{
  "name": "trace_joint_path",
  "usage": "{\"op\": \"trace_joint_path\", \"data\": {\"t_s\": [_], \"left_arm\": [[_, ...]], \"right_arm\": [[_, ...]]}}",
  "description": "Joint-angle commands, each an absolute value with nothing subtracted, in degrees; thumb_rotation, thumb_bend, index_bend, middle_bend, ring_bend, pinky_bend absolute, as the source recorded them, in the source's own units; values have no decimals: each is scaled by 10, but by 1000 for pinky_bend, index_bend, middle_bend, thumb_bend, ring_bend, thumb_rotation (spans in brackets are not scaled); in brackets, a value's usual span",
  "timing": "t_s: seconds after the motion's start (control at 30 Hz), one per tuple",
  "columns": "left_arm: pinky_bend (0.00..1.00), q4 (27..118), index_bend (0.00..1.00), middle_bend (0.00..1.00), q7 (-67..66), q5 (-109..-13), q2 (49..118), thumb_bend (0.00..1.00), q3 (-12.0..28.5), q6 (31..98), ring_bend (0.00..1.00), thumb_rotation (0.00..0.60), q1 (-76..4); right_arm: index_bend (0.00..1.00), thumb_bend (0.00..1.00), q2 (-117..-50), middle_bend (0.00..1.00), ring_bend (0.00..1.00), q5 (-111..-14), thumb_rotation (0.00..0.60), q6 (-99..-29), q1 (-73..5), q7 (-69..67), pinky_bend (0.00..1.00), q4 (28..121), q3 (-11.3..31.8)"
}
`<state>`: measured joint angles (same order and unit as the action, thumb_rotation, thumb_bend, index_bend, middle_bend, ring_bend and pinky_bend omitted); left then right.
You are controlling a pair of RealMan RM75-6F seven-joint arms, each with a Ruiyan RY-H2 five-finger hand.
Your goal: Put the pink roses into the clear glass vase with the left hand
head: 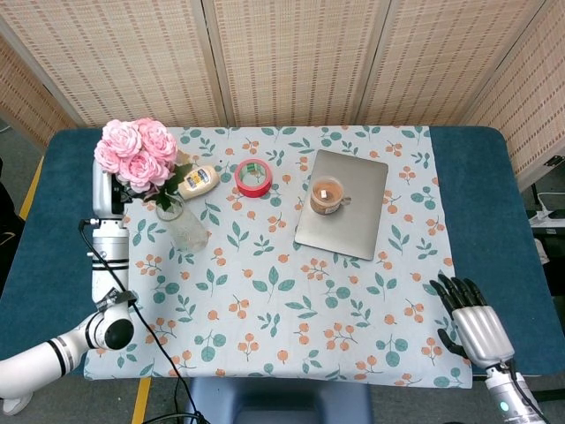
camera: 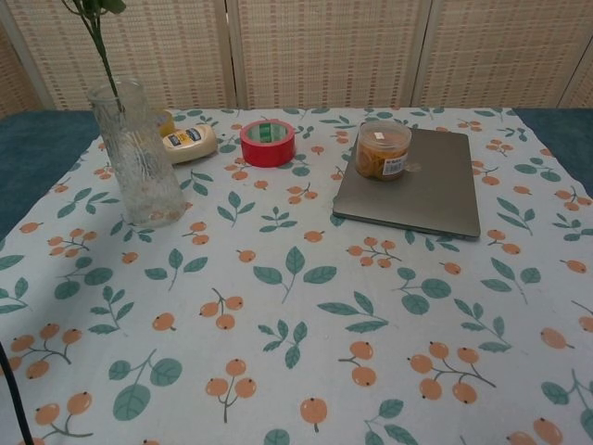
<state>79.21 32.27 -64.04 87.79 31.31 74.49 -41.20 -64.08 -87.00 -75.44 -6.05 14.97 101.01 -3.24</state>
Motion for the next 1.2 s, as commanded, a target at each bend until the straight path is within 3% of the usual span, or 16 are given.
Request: {"op": "trace_joint_path", "data": {"t_s": [0.03, 0.13, 0.23, 0.3, 0.37, 0.43, 0.5, 0.8, 1.07, 1.2], "left_arm": [[302, 761, 745, 805, 338, -656, 896, 583, 291, 736, 591, 600, -409], [281, 736, 503, 652, 369, -682, 909, 541, 269, 733, 482, 600, -405], [186, 723, 194, 401, 396, -708, 911, 489, 247, 725, 250, 600, -399], [132, 724, 65, 253, 405, -722, 906, 462, 230, 718, 118, 600, -392], [100, 726, 7, 140, 401, -735, 898, 449, 212, 715, 33, 600, -383], [82, 730, 0, 40, 394, -741, 891, 436, 200, 712, 0, 600, -376], [74, 735, 0, 5, 386, -744, 884, 433, 190, 709, 0, 600, -368], [62, 770, 0, 0, 372, -741, 843, 429, 173, 705, 0, 600, -334], [62, 776, 0, 0, 342, -771, 819, 410, 149, 753, 0, 600, -293], [62, 761, 0, 0, 302, -787, 818, 396, 127, 778, 0, 572, -272]], "right_arm": [[0, 295, -641, 0, 0, -871, 600, -755, -60, 150, 0, 1010, -33], [0, 295, -642, 0, 0, -875, 600, -758, -60, 146, 0, 1009, -33], [0, 295, -643, 0, 0, -875, 600, -757, -60, 145, 0, 1007, -33], [0, 295, -643, 0, 0, -876, 600, -755, -61, 144, 0, 1006, -33], [0, 295, -643, 0, 0, -877, 600, -754, -61, 145, 0, 1006, -34], [0, 295, -643, 0, 0, -878, 600, -754, -62, 145, 0, 1006, -35], [0, 295, -644, 0, 0, -879, 600, -755, -61, 146, 0, 1005, -35], [0, 295, -642, 0, 0, -885, 600, -757, -60, 143, 0, 1006, -38], [0, 295, -642, 0, 0, -888, 600, -756, -61, 144, 0, 1007, -39], [0, 295, -642, 0, 0, -890, 600, -757, -60, 144, 0, 1008, -40]]}}
